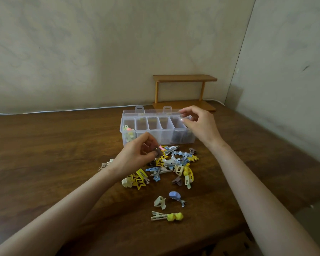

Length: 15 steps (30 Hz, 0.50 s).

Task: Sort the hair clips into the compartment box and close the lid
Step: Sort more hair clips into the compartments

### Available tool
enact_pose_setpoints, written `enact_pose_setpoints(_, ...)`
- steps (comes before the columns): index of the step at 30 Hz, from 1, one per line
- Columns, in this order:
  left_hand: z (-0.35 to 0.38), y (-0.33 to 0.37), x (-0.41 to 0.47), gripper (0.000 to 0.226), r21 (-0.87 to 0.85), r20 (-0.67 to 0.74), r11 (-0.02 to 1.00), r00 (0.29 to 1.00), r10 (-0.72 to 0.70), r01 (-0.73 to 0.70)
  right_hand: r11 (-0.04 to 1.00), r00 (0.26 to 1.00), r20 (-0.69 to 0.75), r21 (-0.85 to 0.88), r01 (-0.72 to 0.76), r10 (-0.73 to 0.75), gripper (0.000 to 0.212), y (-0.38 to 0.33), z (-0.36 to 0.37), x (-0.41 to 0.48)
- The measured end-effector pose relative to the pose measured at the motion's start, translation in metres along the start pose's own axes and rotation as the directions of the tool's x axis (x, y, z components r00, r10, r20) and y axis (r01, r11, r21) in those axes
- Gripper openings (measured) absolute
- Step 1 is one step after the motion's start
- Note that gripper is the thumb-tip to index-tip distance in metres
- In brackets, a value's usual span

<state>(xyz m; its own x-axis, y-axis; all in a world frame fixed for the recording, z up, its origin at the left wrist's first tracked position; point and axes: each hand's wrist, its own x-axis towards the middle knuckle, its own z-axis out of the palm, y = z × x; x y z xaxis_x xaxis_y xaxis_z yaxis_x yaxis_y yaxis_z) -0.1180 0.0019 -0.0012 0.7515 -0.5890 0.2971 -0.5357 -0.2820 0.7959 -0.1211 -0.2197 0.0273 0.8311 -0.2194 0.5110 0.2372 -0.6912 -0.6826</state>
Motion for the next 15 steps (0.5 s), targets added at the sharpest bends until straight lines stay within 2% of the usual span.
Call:
enact_pose_setpoints(5,0.007,0.009,0.015,0.014,-0.010,-0.019,1.000,1.000,-0.013,0.013,0.969,0.990,0.131,0.247,0.027,-0.061,0.011,-0.011,0.004,-0.024)
enact_pose_setpoints(8,0.012,0.012,0.022,0.017,-0.096,-0.134,0.992,0.987,-0.090,0.077,0.945,0.967,0.239,0.328,0.002,-0.085,0.011,-0.007,0.010,-0.033)
enact_pose_setpoints(11,0.015,0.012,0.026,0.021,-0.183,-0.194,0.975,0.968,-0.159,0.123,0.933,0.943,0.318,0.360,-0.030,-0.092,0.019,-0.005,0.014,-0.038)
enact_pose_setpoints(15,0.017,0.009,0.027,0.023,-0.212,-0.204,0.970,0.965,-0.165,0.121,0.942,0.947,0.312,0.333,-0.033,-0.078,0.022,-0.005,0.020,-0.041)
